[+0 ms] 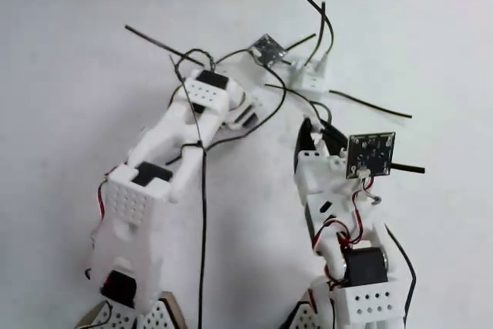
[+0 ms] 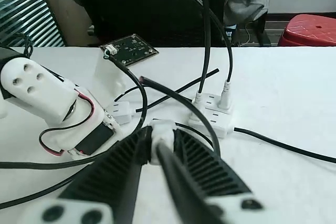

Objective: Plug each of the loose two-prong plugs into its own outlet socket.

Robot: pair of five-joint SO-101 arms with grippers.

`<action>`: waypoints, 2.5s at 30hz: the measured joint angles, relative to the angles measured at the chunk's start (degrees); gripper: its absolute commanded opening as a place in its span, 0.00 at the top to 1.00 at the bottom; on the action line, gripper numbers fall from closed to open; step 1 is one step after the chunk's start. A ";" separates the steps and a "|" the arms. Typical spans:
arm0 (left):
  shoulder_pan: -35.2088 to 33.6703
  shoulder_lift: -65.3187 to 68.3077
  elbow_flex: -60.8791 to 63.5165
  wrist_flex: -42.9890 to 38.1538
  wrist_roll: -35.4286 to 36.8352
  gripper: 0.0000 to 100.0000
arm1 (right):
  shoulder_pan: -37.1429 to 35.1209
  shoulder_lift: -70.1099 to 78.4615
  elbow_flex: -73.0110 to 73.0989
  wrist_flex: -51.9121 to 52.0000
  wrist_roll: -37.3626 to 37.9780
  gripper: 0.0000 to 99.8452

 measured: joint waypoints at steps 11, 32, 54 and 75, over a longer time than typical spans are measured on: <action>-0.18 0.18 -6.15 13.01 0.00 0.96 | -0.09 0.00 0.00 0.00 0.00 0.98; 4.22 -8.26 -13.54 41.76 0.26 0.98 | -6.77 0.09 1.49 0.00 2.90 0.98; 2.20 -38.42 30.15 14.77 0.97 0.69 | -8.44 0.09 1.49 0.09 2.90 0.98; -13.98 -87.21 72.44 -1.58 13.89 0.69 | -18.90 33.93 -11.96 0.79 22.15 0.98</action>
